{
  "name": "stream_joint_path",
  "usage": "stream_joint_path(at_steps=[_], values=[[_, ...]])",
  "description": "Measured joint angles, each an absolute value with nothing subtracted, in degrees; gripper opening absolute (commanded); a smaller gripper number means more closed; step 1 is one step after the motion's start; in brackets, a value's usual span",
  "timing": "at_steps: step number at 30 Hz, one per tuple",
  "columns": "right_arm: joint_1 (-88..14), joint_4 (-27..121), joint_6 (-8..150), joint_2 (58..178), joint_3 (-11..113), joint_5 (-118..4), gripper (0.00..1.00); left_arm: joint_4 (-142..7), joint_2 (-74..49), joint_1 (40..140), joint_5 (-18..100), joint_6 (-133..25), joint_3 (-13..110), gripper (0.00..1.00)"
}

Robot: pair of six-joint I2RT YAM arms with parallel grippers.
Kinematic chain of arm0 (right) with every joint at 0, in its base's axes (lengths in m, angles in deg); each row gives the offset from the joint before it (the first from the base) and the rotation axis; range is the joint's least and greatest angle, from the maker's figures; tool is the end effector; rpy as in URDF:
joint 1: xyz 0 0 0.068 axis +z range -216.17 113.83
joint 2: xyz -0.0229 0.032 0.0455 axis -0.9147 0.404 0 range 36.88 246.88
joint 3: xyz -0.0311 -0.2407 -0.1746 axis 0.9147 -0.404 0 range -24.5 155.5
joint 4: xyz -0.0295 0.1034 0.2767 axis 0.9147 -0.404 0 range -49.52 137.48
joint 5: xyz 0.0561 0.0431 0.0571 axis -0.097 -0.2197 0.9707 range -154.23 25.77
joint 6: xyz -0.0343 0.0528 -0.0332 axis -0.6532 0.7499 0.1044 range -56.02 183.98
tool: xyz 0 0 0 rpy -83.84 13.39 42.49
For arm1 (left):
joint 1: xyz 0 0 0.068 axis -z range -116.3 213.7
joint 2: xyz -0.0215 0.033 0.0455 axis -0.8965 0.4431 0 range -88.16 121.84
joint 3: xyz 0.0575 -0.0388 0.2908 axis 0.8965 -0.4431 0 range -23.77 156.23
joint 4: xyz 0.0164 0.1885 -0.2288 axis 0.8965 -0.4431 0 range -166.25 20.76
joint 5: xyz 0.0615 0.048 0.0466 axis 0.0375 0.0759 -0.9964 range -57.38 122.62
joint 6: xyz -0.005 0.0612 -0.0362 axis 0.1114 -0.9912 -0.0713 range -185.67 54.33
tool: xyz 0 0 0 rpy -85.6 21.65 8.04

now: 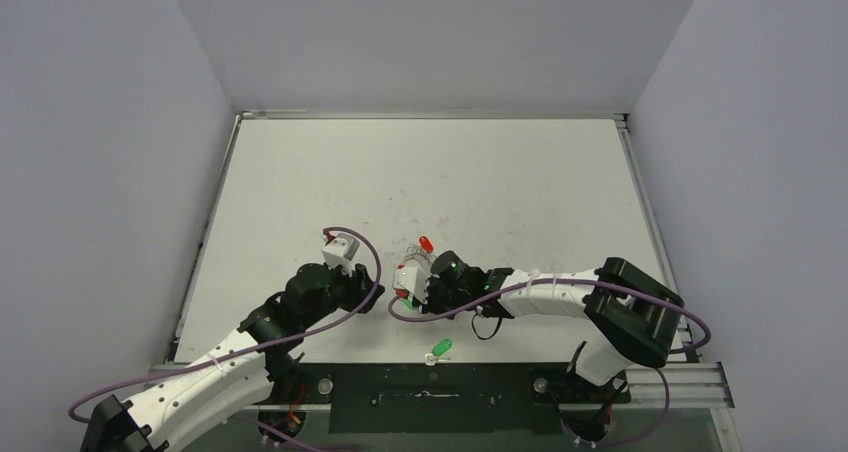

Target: Put the keys on the keyring

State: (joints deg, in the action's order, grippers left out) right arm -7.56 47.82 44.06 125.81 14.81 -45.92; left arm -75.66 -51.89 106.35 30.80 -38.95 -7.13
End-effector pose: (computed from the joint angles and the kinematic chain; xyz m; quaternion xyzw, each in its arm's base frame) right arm 0.1551 0.2894 0.1299 -0.6286 0.6816 0.2545 0.2746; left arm 0.1417 -0.1279 0.1890 0.1092 0.8411 -0.2903 0.4431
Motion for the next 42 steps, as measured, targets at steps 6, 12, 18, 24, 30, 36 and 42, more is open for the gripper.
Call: stream_joint_path(at_steps=[6,12,18,24,30,36,42], values=[[-7.6,47.8,44.1,125.8,14.8,-47.1,0.00,-76.3,-52.5,106.4,30.7,-38.9,-7.8,0.42],[-7.5,47.6,44.4,124.2,14.8,-47.4,0.22,-76.4,-52.7,106.4,30.7,-38.8,-7.8,0.42],[-6.6,48.0,44.8,122.1,14.6,-47.5,0.34,-76.4,-52.6,106.4,30.7,-38.5,-7.8,0.42],[-5.4,48.5,45.2,122.5,14.6,-48.5,0.37,-76.4,-52.6,106.4,30.7,-38.0,-8.2,0.42],[-4.8,49.4,45.4,125.7,14.6,-50.6,0.37,-76.5,-52.8,106.4,30.7,-37.8,-8.2,0.42],[-4.5,50.7,45.7,126.6,14.6,-52.3,0.30,-76.8,-53.2,106.4,30.7,-37.8,-8.2,0.42],[-4.2,50.6,45.6,126.6,14.6,-54.4,0.09,-77.0,-53.4,106.4,30.7,-37.8,-8.2,0.42]])
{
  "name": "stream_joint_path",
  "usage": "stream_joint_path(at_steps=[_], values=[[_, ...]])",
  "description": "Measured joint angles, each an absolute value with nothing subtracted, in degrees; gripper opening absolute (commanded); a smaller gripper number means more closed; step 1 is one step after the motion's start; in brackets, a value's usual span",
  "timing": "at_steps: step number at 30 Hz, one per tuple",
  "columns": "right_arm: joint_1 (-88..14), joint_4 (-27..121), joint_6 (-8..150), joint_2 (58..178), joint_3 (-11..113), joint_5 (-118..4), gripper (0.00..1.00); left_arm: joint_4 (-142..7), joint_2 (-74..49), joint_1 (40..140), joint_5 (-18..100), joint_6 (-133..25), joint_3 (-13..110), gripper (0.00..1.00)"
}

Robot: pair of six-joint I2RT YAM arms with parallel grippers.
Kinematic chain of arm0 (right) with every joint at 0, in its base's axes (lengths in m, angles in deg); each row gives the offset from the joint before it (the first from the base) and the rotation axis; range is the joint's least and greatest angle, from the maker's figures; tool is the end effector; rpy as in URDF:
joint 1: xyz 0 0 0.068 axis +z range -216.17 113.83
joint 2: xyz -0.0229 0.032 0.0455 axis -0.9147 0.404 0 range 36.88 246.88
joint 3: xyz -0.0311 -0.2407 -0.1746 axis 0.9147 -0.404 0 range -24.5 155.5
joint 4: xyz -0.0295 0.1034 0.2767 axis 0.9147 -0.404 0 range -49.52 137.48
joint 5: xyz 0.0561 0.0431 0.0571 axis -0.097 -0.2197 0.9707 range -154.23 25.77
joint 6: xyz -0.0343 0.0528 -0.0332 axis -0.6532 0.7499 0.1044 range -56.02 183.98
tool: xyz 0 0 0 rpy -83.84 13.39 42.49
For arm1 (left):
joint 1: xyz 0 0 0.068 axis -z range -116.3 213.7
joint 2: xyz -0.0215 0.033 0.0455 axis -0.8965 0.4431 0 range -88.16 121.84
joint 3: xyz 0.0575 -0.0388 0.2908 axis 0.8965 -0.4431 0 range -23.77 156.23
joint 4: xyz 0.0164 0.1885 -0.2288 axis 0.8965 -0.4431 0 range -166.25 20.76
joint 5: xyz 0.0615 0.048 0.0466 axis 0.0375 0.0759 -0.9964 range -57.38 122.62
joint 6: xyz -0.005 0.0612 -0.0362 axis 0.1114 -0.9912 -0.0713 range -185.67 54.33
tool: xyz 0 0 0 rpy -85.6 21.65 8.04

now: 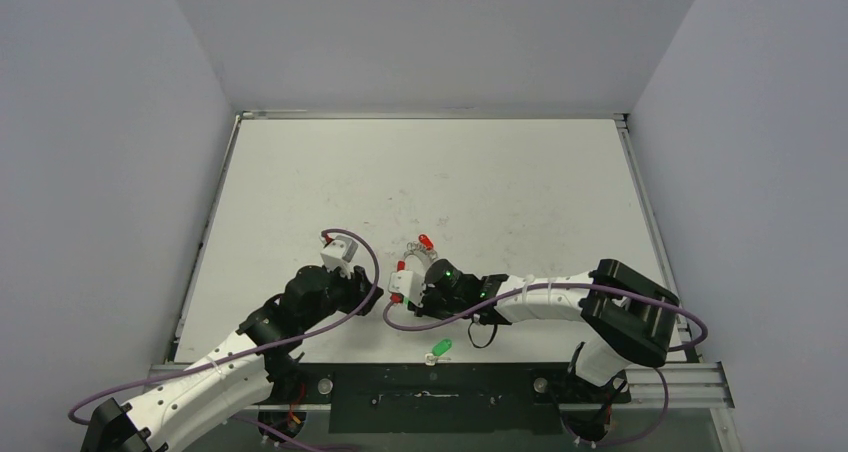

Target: Put the keys on the keyring

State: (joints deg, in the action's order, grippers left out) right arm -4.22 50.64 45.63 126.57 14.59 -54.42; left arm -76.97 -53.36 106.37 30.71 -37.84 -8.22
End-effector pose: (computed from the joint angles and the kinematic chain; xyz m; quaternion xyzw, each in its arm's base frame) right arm 0.1479 0.2987 0.1273 -0.6223 0.6897 0.2083 0.3061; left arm 0.1380 -0.1244 0.1829 0.1015 0.8464 -0.2900 0.4350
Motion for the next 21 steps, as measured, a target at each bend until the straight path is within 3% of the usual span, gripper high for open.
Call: stream_joint_path(at_steps=[3,21], values=[[-4.2,49.3,45.1,126.5,14.7,-54.7,0.00,-77.1,-53.4,106.4,30.7,-37.8,-8.2,0.42],[-6.9,37.6,40.5,115.2,15.0,-49.8,0.00,-76.9,-53.5,106.4,31.1,-38.3,-8.4,0.41]])
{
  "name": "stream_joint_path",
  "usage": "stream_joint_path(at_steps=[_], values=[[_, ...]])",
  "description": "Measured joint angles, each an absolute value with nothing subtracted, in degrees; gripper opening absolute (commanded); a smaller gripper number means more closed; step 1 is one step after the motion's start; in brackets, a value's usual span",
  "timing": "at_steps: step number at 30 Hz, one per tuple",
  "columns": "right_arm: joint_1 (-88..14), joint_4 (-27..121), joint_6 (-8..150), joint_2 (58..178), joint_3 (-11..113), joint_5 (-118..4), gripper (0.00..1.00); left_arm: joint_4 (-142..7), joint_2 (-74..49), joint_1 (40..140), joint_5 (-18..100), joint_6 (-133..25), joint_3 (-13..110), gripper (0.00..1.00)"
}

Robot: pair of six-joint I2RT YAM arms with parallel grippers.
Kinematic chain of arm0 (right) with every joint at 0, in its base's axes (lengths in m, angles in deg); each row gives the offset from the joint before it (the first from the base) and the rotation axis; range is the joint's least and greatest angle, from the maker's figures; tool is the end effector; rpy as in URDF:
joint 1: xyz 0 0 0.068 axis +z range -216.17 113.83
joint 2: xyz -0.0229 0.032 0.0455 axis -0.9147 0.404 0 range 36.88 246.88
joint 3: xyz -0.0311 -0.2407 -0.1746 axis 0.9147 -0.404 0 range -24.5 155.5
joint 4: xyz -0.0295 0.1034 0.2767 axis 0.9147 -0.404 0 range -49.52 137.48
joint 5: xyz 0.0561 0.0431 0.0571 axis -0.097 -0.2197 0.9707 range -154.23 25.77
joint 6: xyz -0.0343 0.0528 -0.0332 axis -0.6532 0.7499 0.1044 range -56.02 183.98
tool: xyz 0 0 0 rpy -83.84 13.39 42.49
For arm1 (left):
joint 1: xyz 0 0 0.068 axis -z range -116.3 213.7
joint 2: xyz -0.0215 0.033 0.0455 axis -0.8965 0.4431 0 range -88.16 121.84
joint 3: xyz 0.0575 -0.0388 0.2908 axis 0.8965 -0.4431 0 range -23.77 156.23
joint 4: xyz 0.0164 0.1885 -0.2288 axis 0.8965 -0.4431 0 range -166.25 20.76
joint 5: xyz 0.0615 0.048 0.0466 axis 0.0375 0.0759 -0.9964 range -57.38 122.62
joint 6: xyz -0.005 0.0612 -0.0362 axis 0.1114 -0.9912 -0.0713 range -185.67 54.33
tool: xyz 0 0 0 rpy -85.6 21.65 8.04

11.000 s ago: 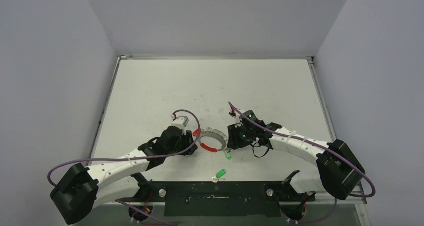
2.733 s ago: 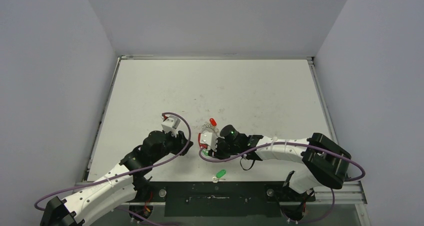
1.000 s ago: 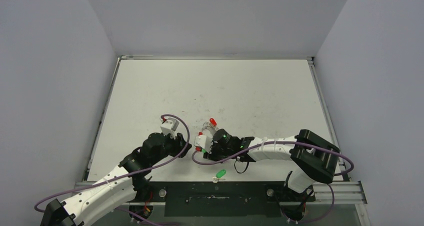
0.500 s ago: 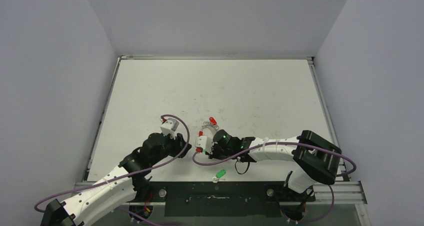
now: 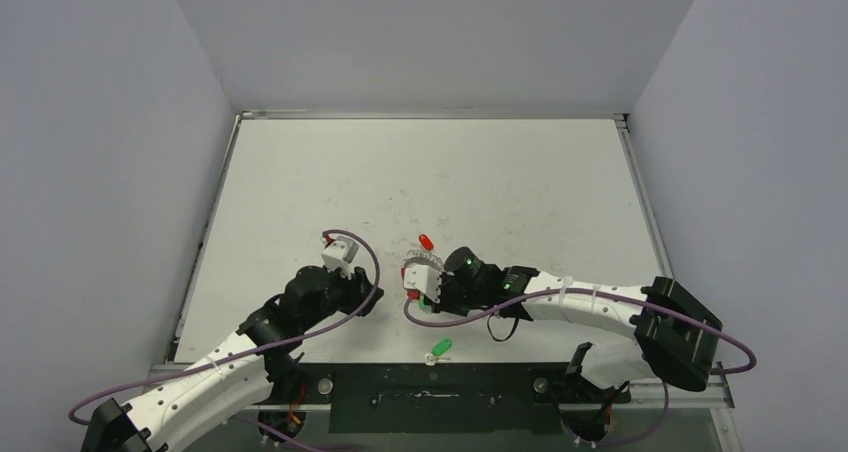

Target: Put the keys on the keyring

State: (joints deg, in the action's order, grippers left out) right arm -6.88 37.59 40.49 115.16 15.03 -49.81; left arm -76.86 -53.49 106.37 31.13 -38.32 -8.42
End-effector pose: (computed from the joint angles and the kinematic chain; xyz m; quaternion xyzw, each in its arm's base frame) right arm 0.1434 0.2698 0.1703 -0.6469 0.6671 0.2194 0.2973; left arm 0.1374 -0.1245 0.1821 0.1069 0.8456 -0.2909 0.4347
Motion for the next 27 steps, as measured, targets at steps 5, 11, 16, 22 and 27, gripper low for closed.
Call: stream_joint_path(at_steps=[5,11,16,22,27], values=[[-12.8,35.3,39.2,111.3,15.1,-42.3,0.00,-75.6,-53.4,106.4,32.6,-39.9,-8.7,0.41],[-16.1,32.8,38.7,109.3,15.8,-35.3,0.00,-71.5,-52.2,107.5,35.6,-43.1,-9.1,0.40],[-16.3,31.3,38.1,108.6,16.6,-30.1,0.00,-65.9,-50.8,110.8,38.1,-48.4,-9.4,0.41],[-16.8,29.6,36.7,106.9,16.7,-23.0,0.00,-58.8,-51.1,116.1,41.3,-57.6,-11.5,0.40],[-17.1,29.1,36.2,106.9,17.0,-19.3,0.00,-54.4,-52.7,118.6,44.7,-65.4,-13.7,0.40]])
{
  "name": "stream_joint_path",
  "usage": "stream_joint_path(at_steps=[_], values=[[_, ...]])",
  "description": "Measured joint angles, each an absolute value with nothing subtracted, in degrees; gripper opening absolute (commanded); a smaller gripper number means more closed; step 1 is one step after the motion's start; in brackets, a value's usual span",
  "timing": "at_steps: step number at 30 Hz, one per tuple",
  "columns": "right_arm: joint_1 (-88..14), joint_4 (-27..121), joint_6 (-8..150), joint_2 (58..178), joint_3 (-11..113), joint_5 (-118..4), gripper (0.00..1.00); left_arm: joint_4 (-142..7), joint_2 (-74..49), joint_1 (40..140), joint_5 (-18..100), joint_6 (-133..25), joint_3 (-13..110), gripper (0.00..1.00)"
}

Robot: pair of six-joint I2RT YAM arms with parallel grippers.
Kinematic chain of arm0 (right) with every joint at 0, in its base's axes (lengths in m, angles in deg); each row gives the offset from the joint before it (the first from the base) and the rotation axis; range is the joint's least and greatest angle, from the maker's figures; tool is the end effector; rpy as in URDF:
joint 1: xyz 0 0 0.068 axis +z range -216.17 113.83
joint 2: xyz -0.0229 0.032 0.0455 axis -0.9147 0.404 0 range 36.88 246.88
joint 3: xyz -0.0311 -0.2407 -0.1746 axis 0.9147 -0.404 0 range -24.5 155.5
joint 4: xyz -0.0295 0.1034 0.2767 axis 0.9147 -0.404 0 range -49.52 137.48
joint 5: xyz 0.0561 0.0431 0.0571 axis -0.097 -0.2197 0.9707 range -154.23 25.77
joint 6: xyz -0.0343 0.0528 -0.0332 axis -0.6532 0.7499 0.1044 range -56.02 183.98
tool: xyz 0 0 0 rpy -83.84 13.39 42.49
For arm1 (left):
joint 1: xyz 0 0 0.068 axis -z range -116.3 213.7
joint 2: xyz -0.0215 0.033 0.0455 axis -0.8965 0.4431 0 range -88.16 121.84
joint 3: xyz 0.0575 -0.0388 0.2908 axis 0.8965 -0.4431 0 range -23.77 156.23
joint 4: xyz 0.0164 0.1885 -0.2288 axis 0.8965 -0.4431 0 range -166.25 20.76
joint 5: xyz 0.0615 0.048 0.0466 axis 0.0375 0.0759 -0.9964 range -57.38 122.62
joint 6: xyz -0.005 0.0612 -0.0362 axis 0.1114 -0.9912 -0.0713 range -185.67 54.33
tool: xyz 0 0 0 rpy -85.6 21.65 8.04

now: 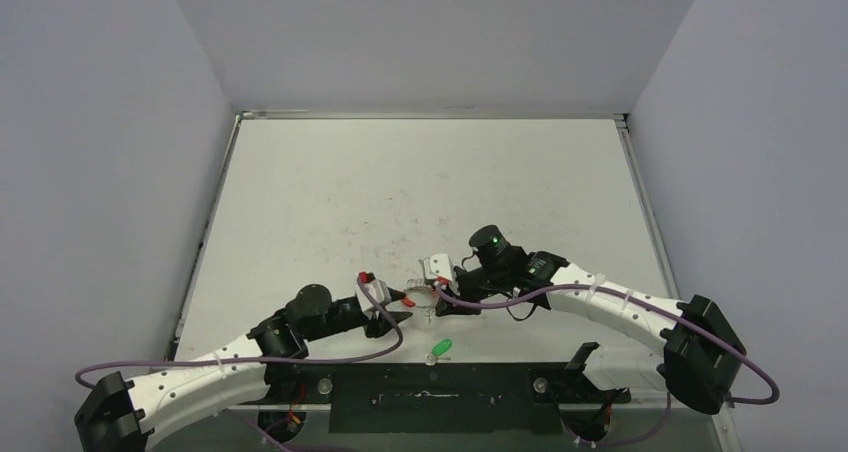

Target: Put the keys on the keyring

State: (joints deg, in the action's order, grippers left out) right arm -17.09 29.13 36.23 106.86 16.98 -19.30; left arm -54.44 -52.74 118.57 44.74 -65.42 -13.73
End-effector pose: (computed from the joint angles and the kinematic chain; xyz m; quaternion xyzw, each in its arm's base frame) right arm 0.1498 0.2358 0.2206 -0.6440 0.5861 0.4121 0.2681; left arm 0.1011 -0.1649 0.1912 0.4109 0.6487 -0.3660 0.5257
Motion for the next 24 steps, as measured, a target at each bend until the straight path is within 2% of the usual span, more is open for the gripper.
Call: stream_joint_path(at_steps=[6,11,17,22,24], values=[[-17.1,30.1,37.5,107.3,17.1,-16.9,0.00,-51.4,-52.2,121.4,47.5,-72.8,-13.8,0.40],[-17.1,32.2,39.9,107.7,17.1,-16.3,0.00,-48.6,-47.3,124.2,47.6,-76.5,-13.8,0.35],[-17.1,33.0,41.3,107.9,17.1,-16.3,0.00,-45.3,-39.9,126.9,44.9,-78.5,-13.1,0.21],[-17.1,33.0,41.5,107.9,17.1,-16.3,0.00,-43.7,-38.6,128.1,41.5,-78.8,-12.7,0.00],[-17.2,33.5,41.5,107.9,17.1,-16.3,0.00,-43.2,-38.7,128.4,40.5,-78.5,-12.7,0.00]])
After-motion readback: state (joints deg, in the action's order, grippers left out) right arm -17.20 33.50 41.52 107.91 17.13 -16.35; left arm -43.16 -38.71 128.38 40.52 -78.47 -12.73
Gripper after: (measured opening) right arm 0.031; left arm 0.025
